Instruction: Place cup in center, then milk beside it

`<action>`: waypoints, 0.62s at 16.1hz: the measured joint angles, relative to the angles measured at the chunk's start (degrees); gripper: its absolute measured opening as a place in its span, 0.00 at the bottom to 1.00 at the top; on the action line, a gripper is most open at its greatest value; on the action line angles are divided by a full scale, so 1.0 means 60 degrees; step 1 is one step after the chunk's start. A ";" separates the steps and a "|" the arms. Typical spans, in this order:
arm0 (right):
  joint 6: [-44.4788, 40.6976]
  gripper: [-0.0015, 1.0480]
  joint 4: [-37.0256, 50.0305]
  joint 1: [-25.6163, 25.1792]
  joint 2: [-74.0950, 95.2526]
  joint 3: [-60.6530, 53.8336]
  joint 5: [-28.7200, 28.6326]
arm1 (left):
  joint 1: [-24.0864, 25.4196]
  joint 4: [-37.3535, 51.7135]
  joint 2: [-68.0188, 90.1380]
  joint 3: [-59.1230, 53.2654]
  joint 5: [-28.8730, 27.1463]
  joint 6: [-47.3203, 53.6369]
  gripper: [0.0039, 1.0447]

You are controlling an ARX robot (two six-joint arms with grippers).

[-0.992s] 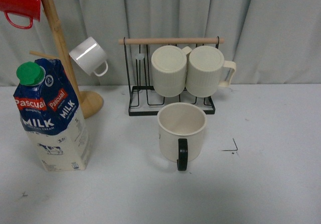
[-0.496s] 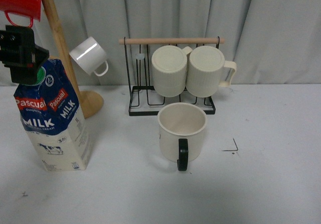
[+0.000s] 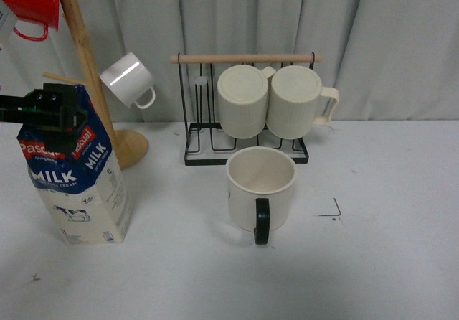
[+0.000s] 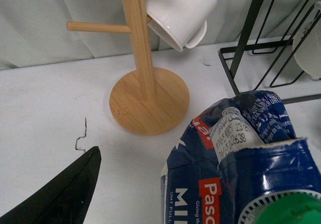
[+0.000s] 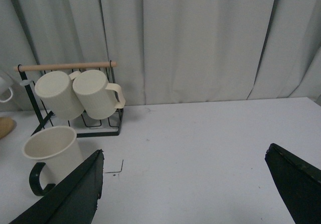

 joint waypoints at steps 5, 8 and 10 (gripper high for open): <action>0.0000 0.94 -0.0004 0.0000 0.0000 0.0000 0.0000 | -0.0412 0.0233 0.1035 0.0011 -0.0299 -0.0004 0.87; 0.0000 0.94 0.0000 0.0000 0.0000 0.0000 0.0004 | -0.0572 0.0350 0.1158 0.0018 -0.0419 -0.0073 0.58; 0.0000 0.94 -0.0004 0.0000 0.0000 0.0000 0.0000 | -0.0637 0.0346 0.1166 0.0018 -0.0470 -0.0113 0.38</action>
